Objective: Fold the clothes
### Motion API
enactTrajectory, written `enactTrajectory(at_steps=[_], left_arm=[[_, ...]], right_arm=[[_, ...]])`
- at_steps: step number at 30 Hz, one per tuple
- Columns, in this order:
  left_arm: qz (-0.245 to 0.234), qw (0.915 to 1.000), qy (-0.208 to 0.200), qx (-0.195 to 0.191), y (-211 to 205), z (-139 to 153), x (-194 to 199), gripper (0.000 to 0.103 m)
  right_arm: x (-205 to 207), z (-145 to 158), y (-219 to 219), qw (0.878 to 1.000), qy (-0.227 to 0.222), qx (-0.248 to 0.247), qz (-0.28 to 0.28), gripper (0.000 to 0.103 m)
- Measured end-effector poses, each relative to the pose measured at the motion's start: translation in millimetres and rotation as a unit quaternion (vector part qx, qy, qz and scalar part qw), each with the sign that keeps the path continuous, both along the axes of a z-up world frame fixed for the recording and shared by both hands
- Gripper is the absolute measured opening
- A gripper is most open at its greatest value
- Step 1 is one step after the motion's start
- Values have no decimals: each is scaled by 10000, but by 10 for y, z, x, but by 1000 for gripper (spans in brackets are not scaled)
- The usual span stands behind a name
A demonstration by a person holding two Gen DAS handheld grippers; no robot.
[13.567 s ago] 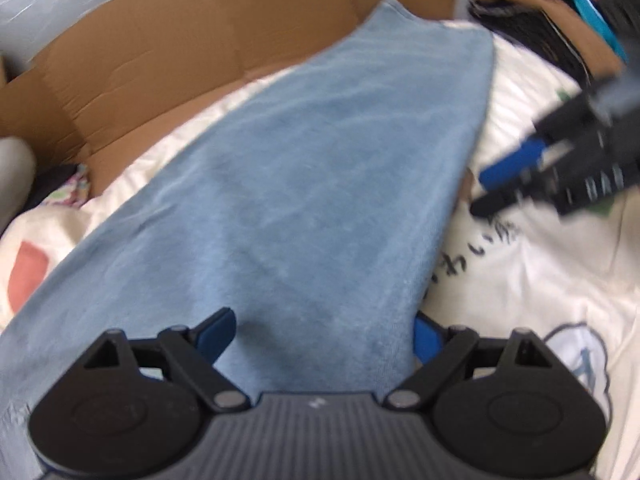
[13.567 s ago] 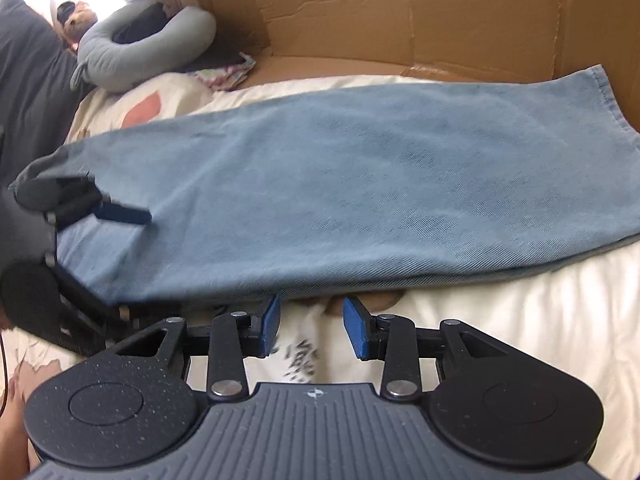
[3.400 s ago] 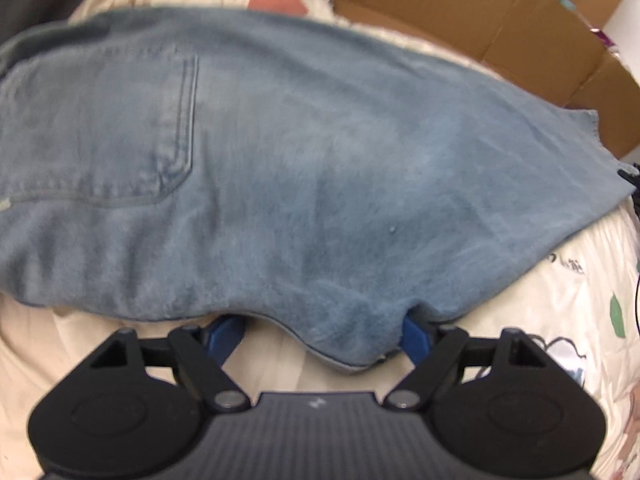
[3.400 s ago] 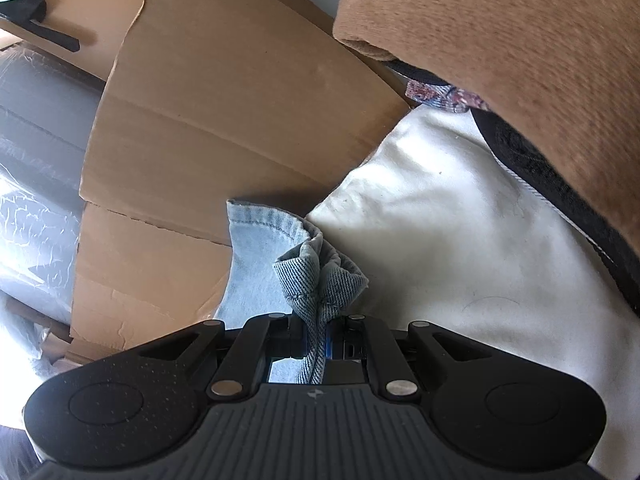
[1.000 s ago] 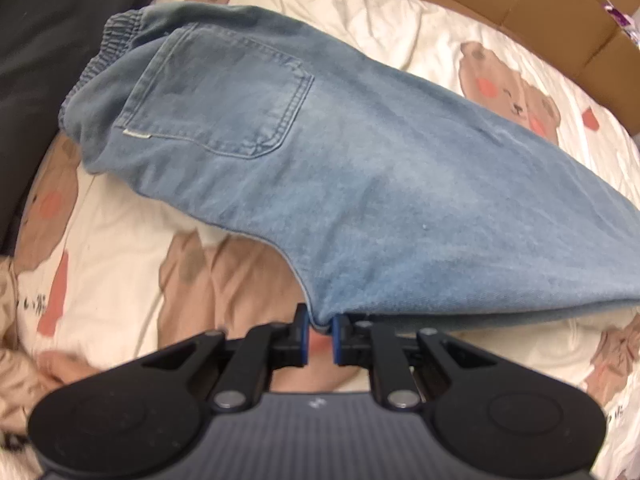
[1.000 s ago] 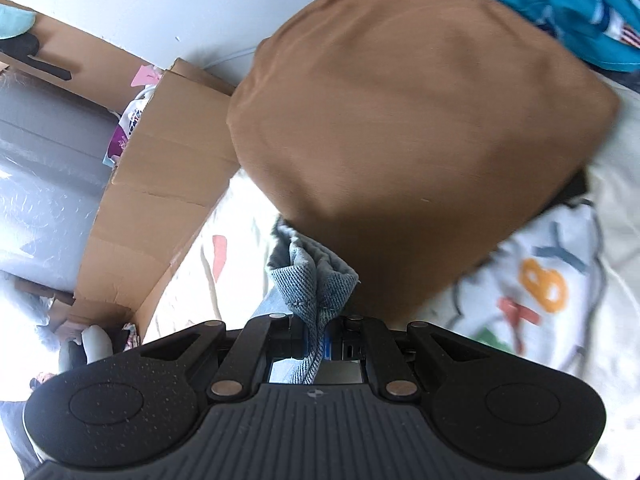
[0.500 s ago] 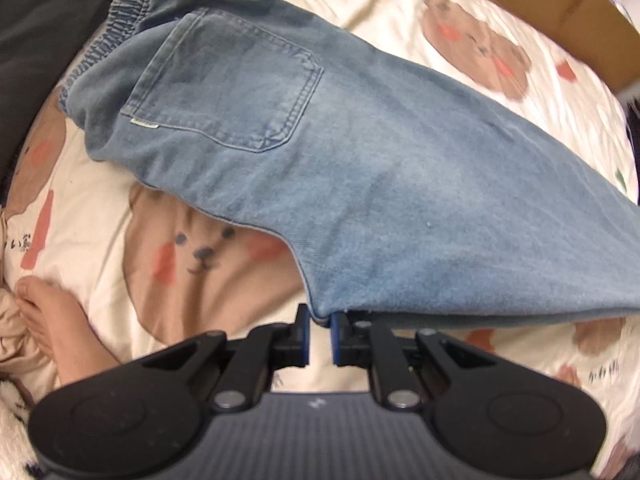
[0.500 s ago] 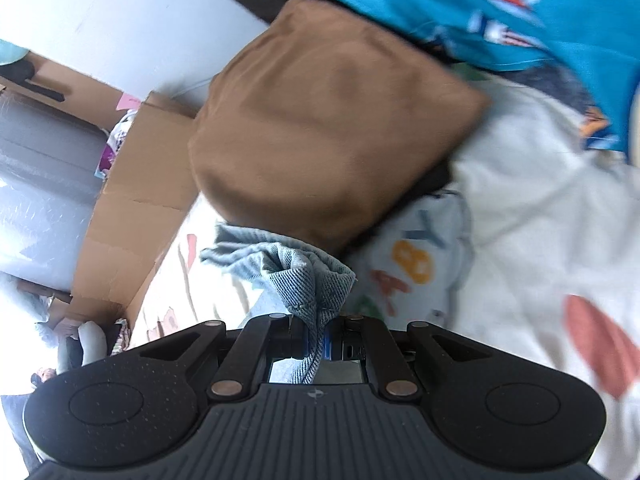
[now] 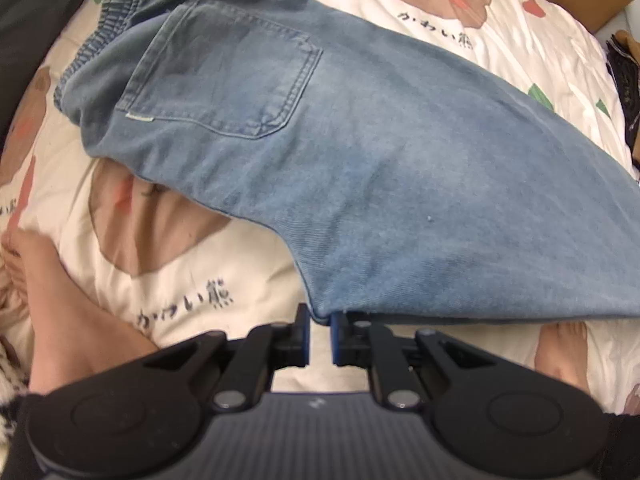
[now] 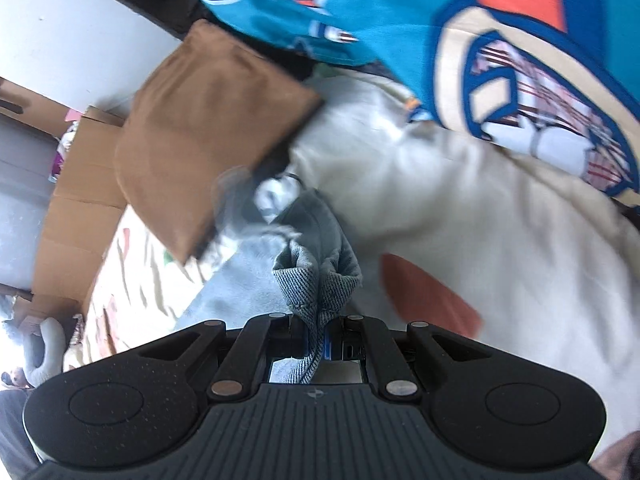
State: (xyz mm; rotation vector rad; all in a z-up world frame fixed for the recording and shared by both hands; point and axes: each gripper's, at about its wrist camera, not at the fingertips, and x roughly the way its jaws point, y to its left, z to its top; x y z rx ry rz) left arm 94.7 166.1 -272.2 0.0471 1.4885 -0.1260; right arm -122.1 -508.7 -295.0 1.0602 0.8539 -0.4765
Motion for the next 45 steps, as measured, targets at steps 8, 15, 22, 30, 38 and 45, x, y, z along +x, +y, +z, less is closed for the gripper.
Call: enactTrajectory(at_steps=[8,15,22,30,38,45], left_arm=[[-56,9999,129,47,72,50,143,10],[-78,9996,269,89,46,-159,185,10],[-119,9986,447,270,-5,-587,138,11],[-41,9980,514,363,-52,-419,171,17],[-9,9992,199,360,-221,84,277,42],[-230,9987,-346,308,-533,730,512,54]], right_arm=[[-270,-107,-59,9989,166,259,-358,6],[-334,-302,-51,9980,330,296,-453,7],[-500,-634,-37,9923,1010,210,-686,29],[-609,-419,-194,9950,972,-72,-216,30],[-404,-137,-231,9922,907,-422,739,30],[-274,193,-186,9821,658,-850,1550,30]])
